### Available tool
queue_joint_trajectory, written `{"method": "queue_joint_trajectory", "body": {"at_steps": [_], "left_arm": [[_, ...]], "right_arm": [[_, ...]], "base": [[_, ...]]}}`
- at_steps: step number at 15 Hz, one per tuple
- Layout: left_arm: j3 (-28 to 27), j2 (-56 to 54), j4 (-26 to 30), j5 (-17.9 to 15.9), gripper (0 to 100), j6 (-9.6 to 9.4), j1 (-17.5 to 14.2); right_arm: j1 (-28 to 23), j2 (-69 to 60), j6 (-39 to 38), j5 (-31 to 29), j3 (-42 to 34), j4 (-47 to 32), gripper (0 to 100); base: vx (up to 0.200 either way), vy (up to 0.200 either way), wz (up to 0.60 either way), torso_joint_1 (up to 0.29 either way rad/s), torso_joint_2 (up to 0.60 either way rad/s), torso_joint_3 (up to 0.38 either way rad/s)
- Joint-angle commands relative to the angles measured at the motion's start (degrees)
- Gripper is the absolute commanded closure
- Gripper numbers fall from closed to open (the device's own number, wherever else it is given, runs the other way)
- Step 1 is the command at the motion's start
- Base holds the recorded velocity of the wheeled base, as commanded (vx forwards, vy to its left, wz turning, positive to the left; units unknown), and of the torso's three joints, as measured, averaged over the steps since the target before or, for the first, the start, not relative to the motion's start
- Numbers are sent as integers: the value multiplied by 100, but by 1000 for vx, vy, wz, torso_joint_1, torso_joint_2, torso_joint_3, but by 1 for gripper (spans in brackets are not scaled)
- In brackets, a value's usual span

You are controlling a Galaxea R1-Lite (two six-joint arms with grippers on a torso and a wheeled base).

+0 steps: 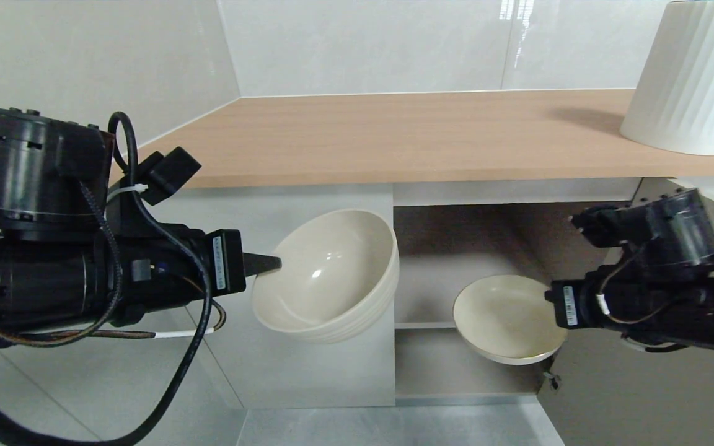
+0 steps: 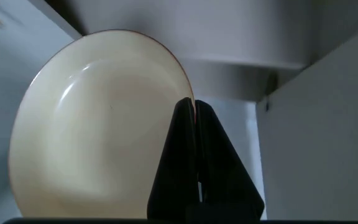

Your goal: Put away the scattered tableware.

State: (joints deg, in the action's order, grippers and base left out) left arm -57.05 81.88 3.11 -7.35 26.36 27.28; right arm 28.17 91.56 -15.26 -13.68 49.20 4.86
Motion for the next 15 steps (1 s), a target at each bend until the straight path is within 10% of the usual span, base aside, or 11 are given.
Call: {"method": "queue_joint_trajectory", "body": {"at_steps": [1, 15], "left_arm": [[1, 38, -3, 6, 100, 10, -4], [45, 188, -3, -3, 100, 1, 67]], "right_arm": [[-22, 1786, -275, -21, 186, 665, 100], [-840, 4440, -1242, -1287, 1751, 2142, 100]], "base": [[0, 0, 0, 0, 0, 0], [0, 0, 0, 0, 0, 0]]}}
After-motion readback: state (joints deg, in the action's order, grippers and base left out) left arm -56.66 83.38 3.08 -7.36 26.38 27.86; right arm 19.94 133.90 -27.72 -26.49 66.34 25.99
